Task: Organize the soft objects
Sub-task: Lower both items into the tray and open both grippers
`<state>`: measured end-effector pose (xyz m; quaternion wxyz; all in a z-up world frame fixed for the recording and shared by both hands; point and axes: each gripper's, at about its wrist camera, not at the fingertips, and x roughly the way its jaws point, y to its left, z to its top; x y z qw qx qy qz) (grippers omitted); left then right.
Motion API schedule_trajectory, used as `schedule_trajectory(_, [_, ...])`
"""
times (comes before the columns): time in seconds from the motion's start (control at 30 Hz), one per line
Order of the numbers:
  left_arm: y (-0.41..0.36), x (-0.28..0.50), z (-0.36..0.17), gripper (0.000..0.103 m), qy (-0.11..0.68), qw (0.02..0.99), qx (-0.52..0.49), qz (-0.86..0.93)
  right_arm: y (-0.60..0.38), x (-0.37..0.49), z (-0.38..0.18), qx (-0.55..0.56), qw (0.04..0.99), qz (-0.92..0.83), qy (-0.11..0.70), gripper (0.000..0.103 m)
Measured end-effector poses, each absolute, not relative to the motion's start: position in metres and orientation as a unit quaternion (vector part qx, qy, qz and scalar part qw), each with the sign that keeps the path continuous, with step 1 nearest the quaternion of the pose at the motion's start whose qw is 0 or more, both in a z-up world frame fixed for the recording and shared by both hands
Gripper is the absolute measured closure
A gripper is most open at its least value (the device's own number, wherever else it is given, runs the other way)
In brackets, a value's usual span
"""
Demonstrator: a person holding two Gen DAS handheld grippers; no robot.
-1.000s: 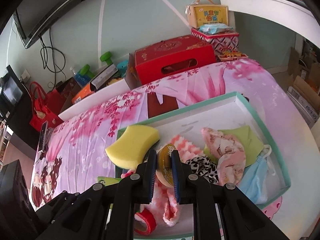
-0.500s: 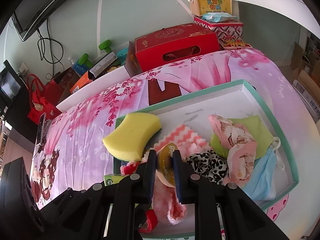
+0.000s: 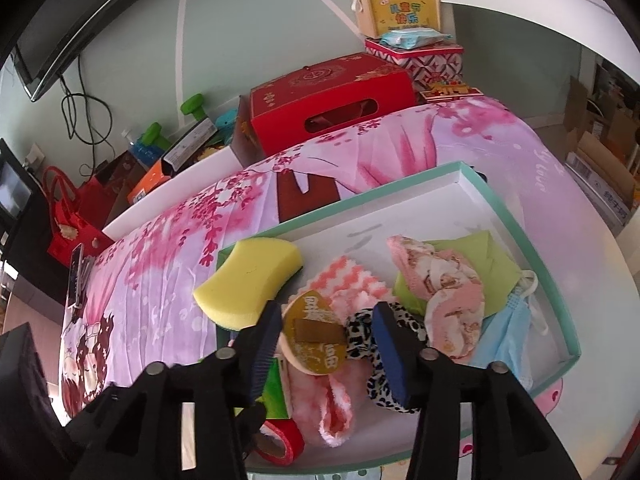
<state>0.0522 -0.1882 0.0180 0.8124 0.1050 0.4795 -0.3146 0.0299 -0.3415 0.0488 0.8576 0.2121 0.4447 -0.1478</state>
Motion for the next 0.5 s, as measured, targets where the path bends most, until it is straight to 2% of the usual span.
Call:
schedule_trajectory(0.37, [-0.142,0.084,0.027,0.016,0.485,0.837,0.045,-0.250,-0.346,0.026,0.051,0.217,0.854,-0.164,0.444,0.036])
schedule_trajectory(0.5, [-0.125,0.095,0.024,0.012,0.490,0.845,0.032,-0.213,-0.342,0.029,0.048,0.208,0.851,-0.161,0.454,0.029])
